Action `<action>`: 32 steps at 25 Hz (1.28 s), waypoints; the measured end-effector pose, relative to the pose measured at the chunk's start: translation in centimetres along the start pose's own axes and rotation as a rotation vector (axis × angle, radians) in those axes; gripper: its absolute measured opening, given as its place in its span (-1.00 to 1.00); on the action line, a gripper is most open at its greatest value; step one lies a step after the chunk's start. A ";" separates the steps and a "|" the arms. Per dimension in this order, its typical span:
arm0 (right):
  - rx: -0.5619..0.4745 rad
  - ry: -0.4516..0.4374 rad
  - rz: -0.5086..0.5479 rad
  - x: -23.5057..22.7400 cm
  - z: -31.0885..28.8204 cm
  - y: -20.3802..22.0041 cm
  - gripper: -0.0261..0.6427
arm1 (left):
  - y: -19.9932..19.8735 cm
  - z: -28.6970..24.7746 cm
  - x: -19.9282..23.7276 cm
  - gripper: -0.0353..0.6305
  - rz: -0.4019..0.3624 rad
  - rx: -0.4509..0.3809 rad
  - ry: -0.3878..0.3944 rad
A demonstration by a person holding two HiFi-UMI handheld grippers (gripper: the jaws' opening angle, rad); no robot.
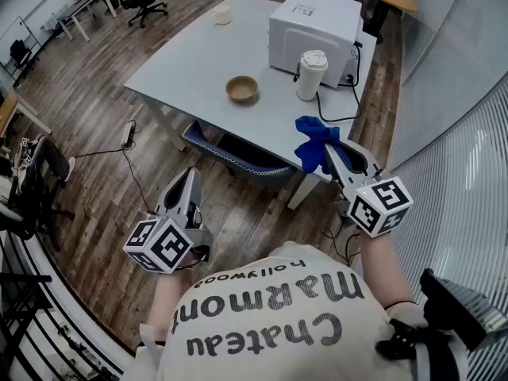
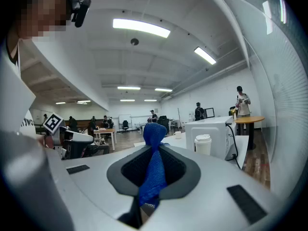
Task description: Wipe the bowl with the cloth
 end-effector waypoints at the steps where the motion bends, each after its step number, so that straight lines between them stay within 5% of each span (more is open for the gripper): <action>1: 0.000 0.001 0.000 0.1 0.0 0.0 -0.81 | 0.0 0.0 -0.1 -0.87 0.002 0.001 0.003; 13: -0.017 -0.009 -0.033 0.7 -1.3 0.1 -0.81 | 0.2 0.7 0.5 -0.87 0.019 -0.003 0.006; 20: 0.025 -0.015 -0.103 -0.1 -4.6 1.0 -0.81 | 0.5 0.6 3.2 -0.87 0.033 -0.022 -0.069; 32: 0.023 -0.048 -0.135 -6.3 -14.5 -0.5 -0.81 | -2.8 -7.9 7.3 -0.87 0.083 -0.009 -0.101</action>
Point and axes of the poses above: the fingertips, and each gripper's own axes: z backward along the fingers, x to its left, y out of its underside, the point moved 6 cm from there along z, backward along the fingers, and after that the axes turned 10 degrees about -y, right-handed, at the moved point
